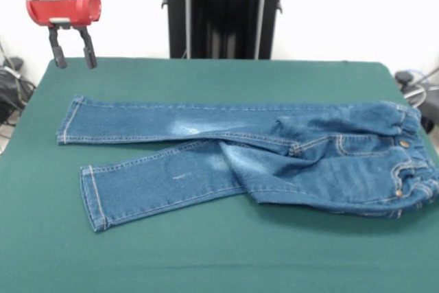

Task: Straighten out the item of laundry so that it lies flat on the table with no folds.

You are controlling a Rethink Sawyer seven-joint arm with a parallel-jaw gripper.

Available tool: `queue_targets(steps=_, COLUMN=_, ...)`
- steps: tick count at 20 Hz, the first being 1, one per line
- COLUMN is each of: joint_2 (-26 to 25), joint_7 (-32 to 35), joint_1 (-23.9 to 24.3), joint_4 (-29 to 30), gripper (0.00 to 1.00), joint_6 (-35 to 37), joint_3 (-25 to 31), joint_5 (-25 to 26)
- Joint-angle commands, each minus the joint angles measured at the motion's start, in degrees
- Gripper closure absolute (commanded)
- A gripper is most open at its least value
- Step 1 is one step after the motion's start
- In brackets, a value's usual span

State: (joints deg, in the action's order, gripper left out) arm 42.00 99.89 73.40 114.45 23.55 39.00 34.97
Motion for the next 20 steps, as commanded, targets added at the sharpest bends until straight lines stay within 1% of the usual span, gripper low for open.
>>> queue_targets(steps=1, joint_2=-0.32, joint_7=-9.86, joint_1=-3.09, joint_4=0.79, gripper=0.0, joint_6=3.27, joint_3=3.41, joint_5=5.63)
queue_targets(steps=5, joint_2=-1.02, joint_7=-7.59, joint_1=-7.75, joint_4=-2.52, gripper=0.0, joint_6=3.88, joint_3=2.29, joint_5=6.13)
queue_targets(steps=10, joint_2=-4.3, joint_7=-6.14, joint_1=-12.38, joint_4=-7.4, gripper=0.0, joint_6=4.68, joint_3=0.46, joint_5=7.37)
queue_targets(steps=14, joint_2=-6.47, joint_7=-5.34, joint_1=-14.79, joint_4=-9.98, gripper=0.0, joint_6=4.0, joint_3=-1.05, joint_5=8.3)
queue_targets(steps=18, joint_2=-7.52, joint_7=-4.7, joint_1=-15.56, joint_4=-10.79, gripper=0.0, joint_6=3.02, joint_3=-1.77, joint_5=8.86)
queue_targets(steps=20, joint_2=-9.36, joint_7=-4.98, joint_1=-16.58, joint_4=-12.98, gripper=0.0, joint_6=3.52, joint_3=-2.65, joint_5=9.66)
